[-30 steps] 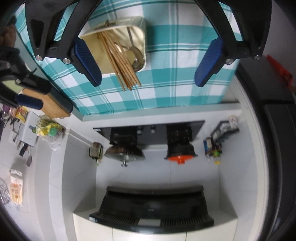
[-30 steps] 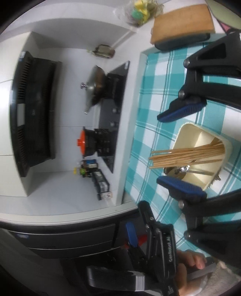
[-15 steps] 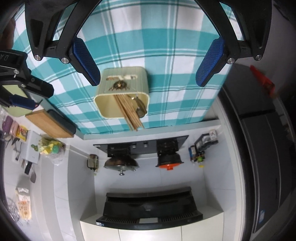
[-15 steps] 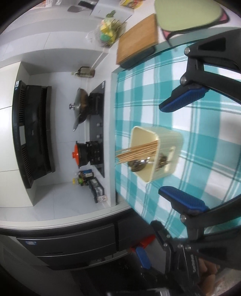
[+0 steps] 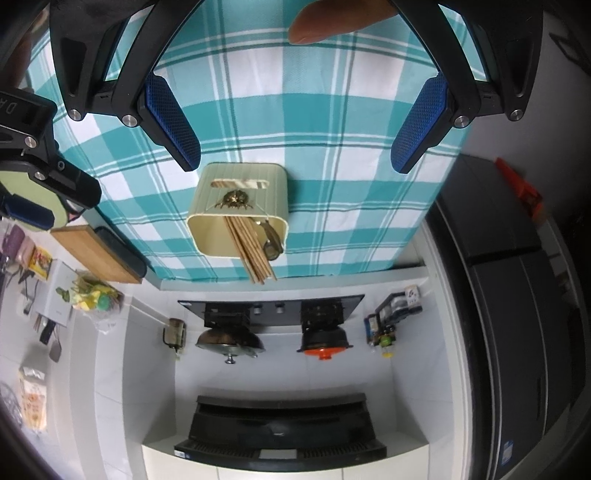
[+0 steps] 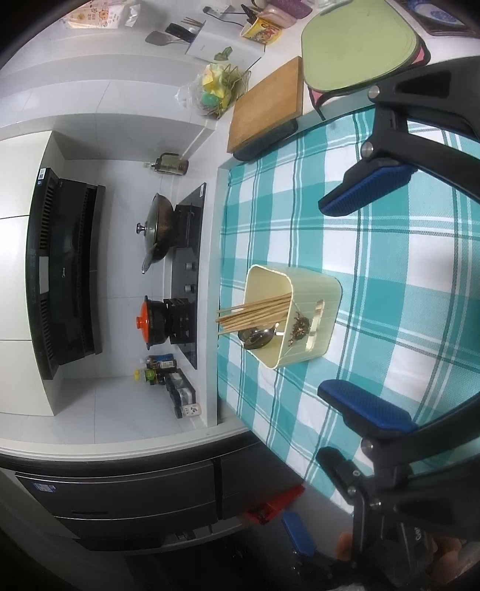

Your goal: Organize utensils

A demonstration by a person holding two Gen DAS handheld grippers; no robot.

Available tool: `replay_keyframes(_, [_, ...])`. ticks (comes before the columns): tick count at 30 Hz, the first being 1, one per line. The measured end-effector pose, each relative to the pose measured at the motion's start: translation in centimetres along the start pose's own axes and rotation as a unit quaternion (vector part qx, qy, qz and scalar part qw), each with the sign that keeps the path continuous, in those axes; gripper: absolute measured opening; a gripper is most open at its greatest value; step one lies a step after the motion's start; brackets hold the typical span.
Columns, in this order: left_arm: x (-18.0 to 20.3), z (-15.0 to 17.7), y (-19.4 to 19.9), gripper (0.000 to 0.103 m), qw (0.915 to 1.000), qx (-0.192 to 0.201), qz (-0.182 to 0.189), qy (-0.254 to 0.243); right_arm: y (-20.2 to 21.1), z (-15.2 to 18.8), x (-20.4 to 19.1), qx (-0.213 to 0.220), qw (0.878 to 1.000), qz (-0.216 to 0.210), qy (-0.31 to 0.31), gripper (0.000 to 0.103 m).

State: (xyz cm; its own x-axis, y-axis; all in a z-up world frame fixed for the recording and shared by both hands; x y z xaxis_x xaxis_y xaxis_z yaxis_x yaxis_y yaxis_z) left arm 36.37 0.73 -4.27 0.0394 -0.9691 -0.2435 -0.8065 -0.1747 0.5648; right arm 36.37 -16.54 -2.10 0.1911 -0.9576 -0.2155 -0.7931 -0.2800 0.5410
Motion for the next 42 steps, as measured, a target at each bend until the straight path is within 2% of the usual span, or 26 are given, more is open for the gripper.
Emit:
replay_keyframes(6, [-2.0,-0.2,-0.1,0.103,0.9996,-0.011,-0.004,0.027,0.0,-0.3,-0.8,-0.003,1.0,-0.004,-0.005,0.092])
replay_keyframes(11, [-2.5,-0.3,-0.5,0.103,0.9993,-0.022,-0.013,0.027,-0.2,0.0,-1.9,-0.013,1.0,-0.018,0.004,0.092])
replay_keyframes(42, [-2.3,-0.5,-0.7,0.103,0.9994,-0.024,-0.01,0.023,0.6,-0.2,-2.5,-0.012,1.0,-0.02,0.007,0.092])
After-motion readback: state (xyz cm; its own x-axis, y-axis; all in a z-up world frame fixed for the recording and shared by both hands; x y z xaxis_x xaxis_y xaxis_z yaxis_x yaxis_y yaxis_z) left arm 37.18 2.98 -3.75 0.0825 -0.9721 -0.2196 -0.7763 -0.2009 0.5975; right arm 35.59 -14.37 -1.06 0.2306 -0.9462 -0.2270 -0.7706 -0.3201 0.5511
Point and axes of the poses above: each gripper's, at about its wrist camera, not at the fingertips, and y roughly against the way its jaws point, x to its right, z to its underside, the point moved 6 cm from there along -y, roughly the way its jaws point, and after that the axes turned 14 degrees about -y, right-handed, at the moved point
